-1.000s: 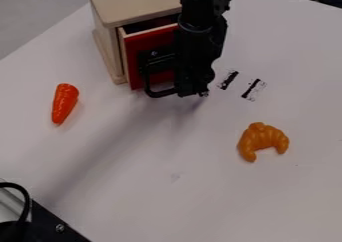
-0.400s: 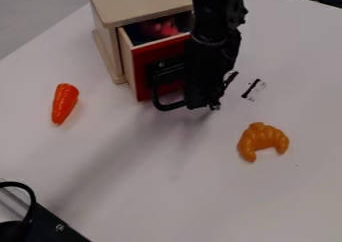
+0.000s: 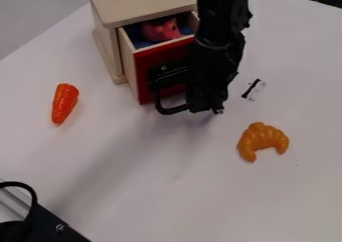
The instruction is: Open the drawer
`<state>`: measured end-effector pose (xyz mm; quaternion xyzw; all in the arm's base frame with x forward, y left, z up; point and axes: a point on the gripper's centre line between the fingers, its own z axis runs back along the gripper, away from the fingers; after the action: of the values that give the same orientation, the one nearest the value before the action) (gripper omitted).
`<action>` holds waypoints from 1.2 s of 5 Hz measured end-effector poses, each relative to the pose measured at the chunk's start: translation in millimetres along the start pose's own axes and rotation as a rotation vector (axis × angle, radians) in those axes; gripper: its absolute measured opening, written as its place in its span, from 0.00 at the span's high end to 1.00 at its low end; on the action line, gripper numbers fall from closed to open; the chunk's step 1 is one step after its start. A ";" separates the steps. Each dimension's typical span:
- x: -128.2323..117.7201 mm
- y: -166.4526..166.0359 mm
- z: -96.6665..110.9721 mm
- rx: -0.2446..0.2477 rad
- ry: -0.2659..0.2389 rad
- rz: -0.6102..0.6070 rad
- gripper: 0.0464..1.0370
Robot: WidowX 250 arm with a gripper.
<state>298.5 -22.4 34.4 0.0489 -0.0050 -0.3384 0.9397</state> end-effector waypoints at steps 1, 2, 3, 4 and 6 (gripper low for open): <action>1.5 -2.9 0.0 0.002 0.001 -0.007 0.94; 3.7 -7.4 0.5 0.000 0.004 -0.017 0.91; 9.4 -18.2 1.7 -0.002 0.005 -0.060 0.71; 13.1 -24.9 6.0 0.000 -0.002 -0.078 0.40; 13.4 -25.6 23.6 0.011 -0.032 -0.066 0.04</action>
<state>291.6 -52.6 55.1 0.0490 -0.0203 -0.3701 0.9275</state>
